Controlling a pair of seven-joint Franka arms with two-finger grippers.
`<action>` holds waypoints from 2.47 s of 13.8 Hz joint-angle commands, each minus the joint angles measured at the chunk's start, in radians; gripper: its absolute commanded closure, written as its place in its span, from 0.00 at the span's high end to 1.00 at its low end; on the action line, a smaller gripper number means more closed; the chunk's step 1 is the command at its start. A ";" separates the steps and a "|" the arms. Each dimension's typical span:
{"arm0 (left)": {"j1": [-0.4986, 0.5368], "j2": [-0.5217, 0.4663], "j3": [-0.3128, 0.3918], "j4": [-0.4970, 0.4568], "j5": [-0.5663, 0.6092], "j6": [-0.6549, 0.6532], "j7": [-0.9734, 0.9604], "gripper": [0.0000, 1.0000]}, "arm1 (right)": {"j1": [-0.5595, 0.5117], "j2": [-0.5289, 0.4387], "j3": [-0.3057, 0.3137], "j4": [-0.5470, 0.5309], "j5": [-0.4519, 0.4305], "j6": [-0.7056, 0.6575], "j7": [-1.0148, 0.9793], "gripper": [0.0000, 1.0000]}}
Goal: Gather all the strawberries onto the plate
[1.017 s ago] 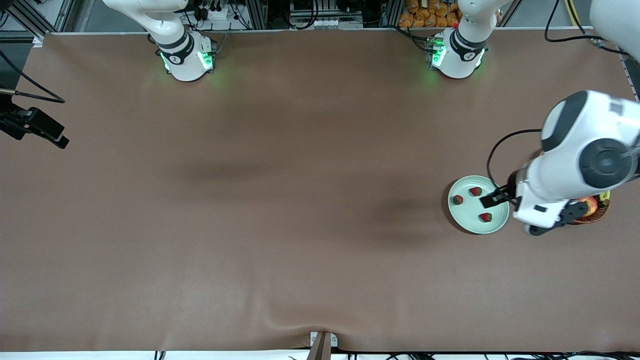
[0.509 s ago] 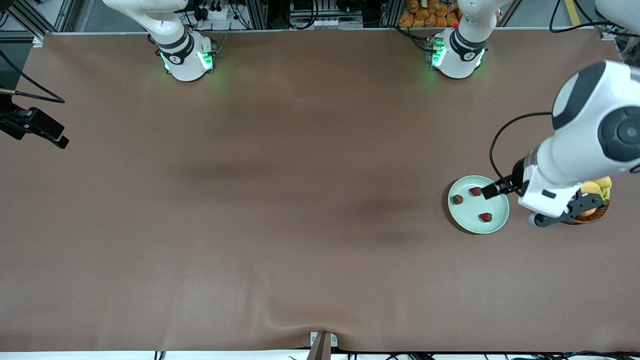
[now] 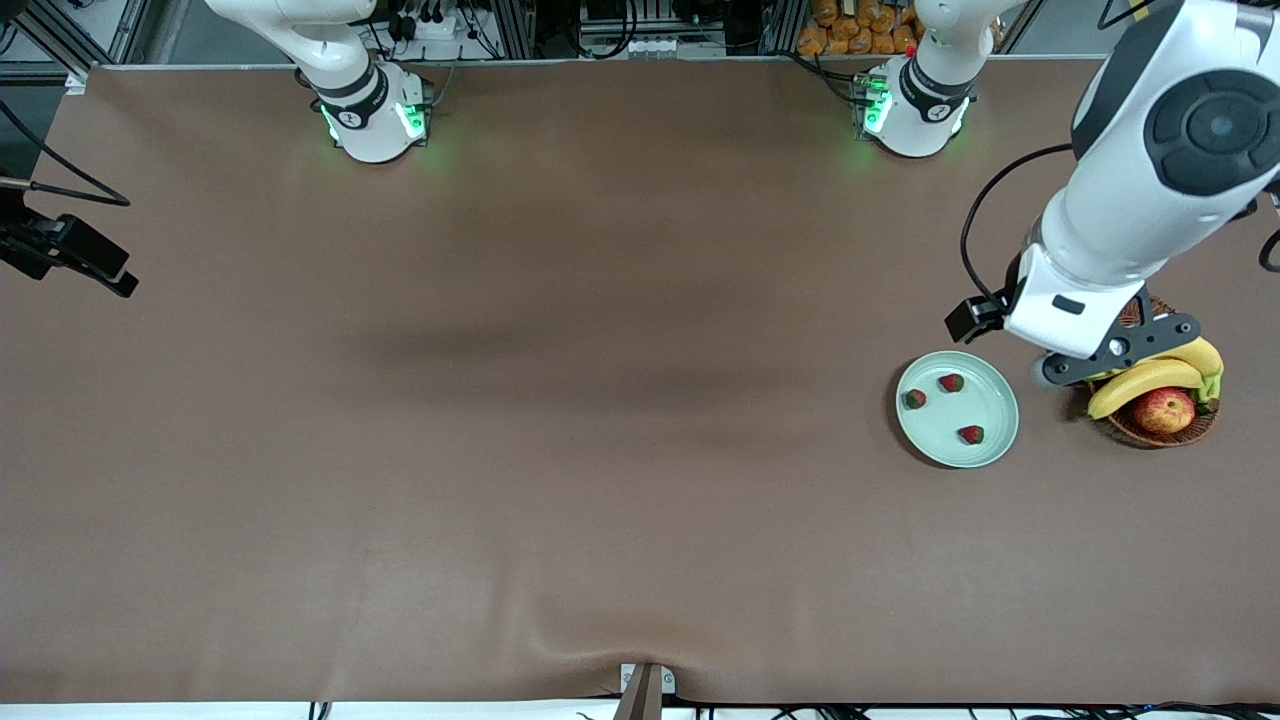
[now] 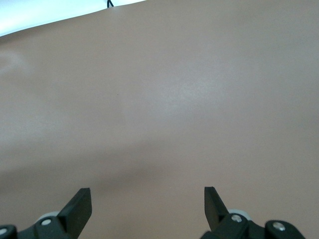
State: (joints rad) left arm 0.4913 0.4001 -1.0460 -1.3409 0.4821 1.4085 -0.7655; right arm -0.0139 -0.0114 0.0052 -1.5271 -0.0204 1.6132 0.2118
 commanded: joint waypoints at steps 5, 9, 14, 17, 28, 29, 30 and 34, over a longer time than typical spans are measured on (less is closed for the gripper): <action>-0.017 -0.125 0.088 0.031 -0.055 -0.002 0.231 1.00 | -0.008 -0.004 0.007 0.002 -0.003 -0.012 -0.005 1.00; -0.244 -0.243 0.522 0.029 -0.258 0.000 0.397 1.00 | -0.009 -0.004 0.006 0.002 -0.003 -0.012 -0.005 1.00; -0.454 -0.358 0.952 -0.029 -0.479 0.007 0.497 1.00 | -0.012 -0.004 0.006 0.001 -0.003 -0.016 -0.005 1.00; -0.464 -0.406 1.001 -0.099 -0.499 0.009 0.549 1.00 | -0.014 -0.004 0.006 0.001 -0.003 -0.026 -0.005 1.00; -0.522 -0.633 1.032 -0.413 -0.502 0.109 0.549 1.00 | -0.012 -0.004 0.006 0.002 -0.001 -0.022 -0.003 1.00; -0.522 -0.633 1.031 -0.406 -0.488 0.104 0.560 1.00 | -0.012 -0.004 0.006 0.002 -0.001 -0.022 -0.003 1.00; -0.524 -0.635 1.031 -0.402 -0.479 0.093 0.566 1.00 | -0.012 -0.004 0.006 0.002 -0.001 -0.022 -0.003 1.00; -0.522 -0.633 1.025 -0.370 -0.476 0.052 0.566 1.00 | -0.012 -0.004 0.006 0.002 -0.001 -0.022 -0.003 1.00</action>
